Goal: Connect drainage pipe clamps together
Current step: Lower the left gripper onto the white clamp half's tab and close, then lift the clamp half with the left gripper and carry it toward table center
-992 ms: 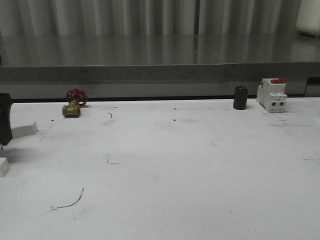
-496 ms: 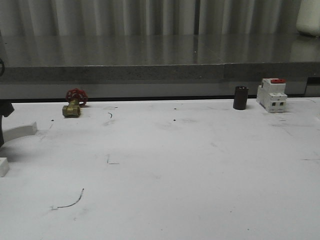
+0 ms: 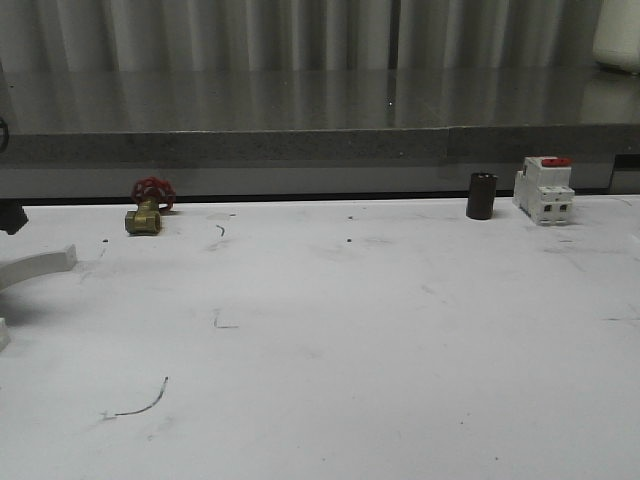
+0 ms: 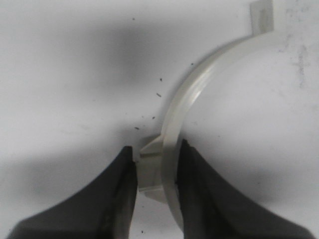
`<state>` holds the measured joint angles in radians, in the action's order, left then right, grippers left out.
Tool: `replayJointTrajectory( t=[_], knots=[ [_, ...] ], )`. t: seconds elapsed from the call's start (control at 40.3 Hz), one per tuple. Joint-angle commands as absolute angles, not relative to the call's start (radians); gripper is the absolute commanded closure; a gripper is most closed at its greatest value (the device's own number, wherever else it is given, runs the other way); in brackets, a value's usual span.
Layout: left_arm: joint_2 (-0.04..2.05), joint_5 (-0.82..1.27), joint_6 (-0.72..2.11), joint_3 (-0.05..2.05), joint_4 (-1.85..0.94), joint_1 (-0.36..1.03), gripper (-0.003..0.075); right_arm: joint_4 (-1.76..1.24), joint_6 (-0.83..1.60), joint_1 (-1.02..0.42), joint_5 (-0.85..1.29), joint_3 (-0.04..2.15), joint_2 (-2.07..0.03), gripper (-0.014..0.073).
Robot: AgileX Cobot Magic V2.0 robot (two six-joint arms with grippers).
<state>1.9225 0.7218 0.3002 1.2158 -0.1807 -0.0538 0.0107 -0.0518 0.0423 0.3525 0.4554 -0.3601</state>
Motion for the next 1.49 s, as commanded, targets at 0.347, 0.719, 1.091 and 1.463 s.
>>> replayJointTrajectory(
  t=[0.347, 0.719, 1.091, 1.463],
  knots=[
    [1.871, 0.714, 0.302, 1.241, -0.191, -0.055, 0.0645, 0.024, -0.042, 0.046, 0.276, 0.492, -0.374, -0.0057],
    [1.810, 0.864, 0.247, 1.346, -0.191, 0.030, 0.0660, 0.024, -0.042, 0.046, 0.276, 0.492, -0.374, -0.0057],
    [1.847, 0.943, -0.060, 1.569, -0.106, 0.362, 0.0696, 0.024, -0.042, 0.046, 0.276, 0.492, -0.374, -0.0057],
    [1.995, 0.941, -0.345, 1.626, -0.120, 0.425, 0.0685, 0.024, -0.042, 0.046, 0.276, 0.492, -0.374, -0.0057]
  ],
)
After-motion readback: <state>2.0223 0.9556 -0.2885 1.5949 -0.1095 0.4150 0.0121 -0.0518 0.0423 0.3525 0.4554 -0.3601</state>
